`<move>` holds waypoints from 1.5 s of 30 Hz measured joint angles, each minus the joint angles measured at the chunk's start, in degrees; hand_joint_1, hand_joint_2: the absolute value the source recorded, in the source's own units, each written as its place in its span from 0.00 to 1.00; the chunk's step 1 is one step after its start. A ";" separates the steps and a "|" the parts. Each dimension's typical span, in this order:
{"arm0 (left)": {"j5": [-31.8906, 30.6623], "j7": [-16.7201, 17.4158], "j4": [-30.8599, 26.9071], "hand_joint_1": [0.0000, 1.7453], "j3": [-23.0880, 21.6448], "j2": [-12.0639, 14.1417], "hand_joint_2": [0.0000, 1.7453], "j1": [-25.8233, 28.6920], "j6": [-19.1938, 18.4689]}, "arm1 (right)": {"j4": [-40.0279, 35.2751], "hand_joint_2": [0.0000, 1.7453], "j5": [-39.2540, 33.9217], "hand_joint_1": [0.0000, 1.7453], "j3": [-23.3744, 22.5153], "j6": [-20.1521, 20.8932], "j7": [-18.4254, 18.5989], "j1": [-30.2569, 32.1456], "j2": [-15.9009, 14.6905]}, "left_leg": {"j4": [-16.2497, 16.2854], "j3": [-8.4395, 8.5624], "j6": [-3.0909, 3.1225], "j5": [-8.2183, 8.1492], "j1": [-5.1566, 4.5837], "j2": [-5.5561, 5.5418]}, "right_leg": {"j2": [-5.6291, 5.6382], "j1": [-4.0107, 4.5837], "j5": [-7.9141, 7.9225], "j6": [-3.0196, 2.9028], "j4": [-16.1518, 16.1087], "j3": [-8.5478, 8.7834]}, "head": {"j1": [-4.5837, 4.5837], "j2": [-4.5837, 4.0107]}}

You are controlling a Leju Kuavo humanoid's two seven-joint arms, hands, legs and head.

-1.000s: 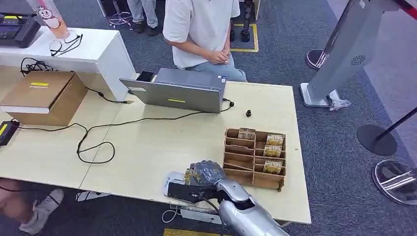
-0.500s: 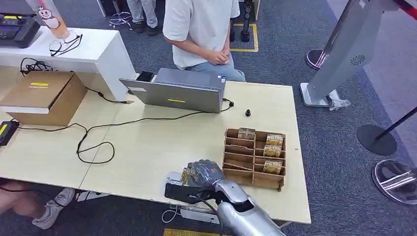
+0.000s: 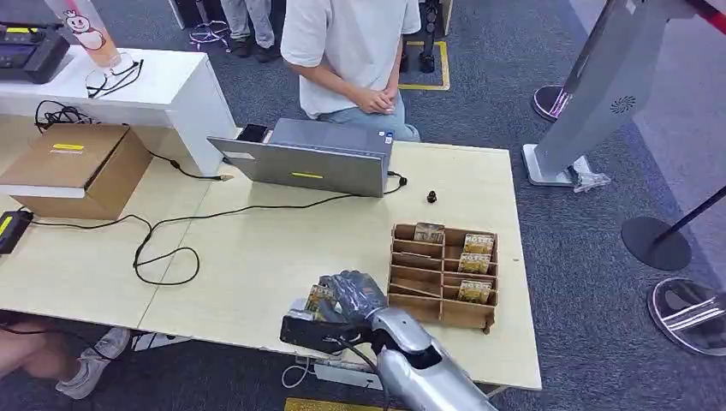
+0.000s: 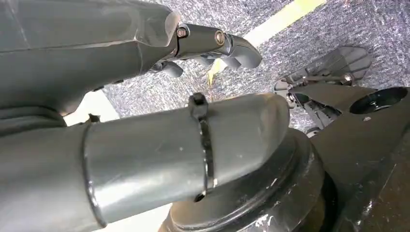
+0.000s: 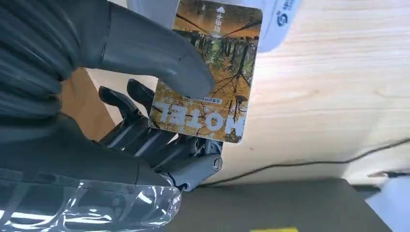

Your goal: Pass the card to the sensor for recognition and then transmit it.

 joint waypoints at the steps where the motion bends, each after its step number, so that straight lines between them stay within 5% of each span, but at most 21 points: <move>1: 0.00 -0.04 0.00 0.00 -0.02 0.00 0.00 0.00 0.02 | -0.95 1.00 -0.37 1.00 0.00 0.04 -0.40 0.11 -0.15 | 0.00 0.00 0.00 0.00 0.00 0.00 | 0.00 0.00 0.00 0.00 0.00 -0.01 | 0.00 0.00; 11: 0.26 -0.77 0.00 0.00 -0.13 0.02 0.00 0.05 0.22 | -11.20 1.00 -2.19 1.00 -0.85 -0.88 -2.69 0.70 -2.51 | 0.00 -0.01 0.00 0.00 0.00 0.00 | 0.00 0.00 0.00 0.00 0.00 -0.02 | 0.00 0.00; 22: 0.15 -1.79 0.00 0.00 -0.85 0.00 0.00 0.09 0.77 | -21.99 1.00 -2.01 1.00 -3.10 -7.41 -7.22 0.52 -4.00 | 0.00 -0.03 0.00 0.00 0.00 0.00 | 0.00 0.00 0.00 0.00 0.00 -0.02 | 0.00 0.00; 45: 0.09 -0.59 0.00 0.00 -1.66 -0.07 0.00 -0.55 0.59 | -13.90 1.00 2.42 1.00 -4.39 -21.97 -9.31 -3.75 -2.06 | 0.00 -0.04 0.00 0.00 0.00 -0.01 | -0.01 0.00 0.00 0.00 0.00 -0.02 | 0.00 0.00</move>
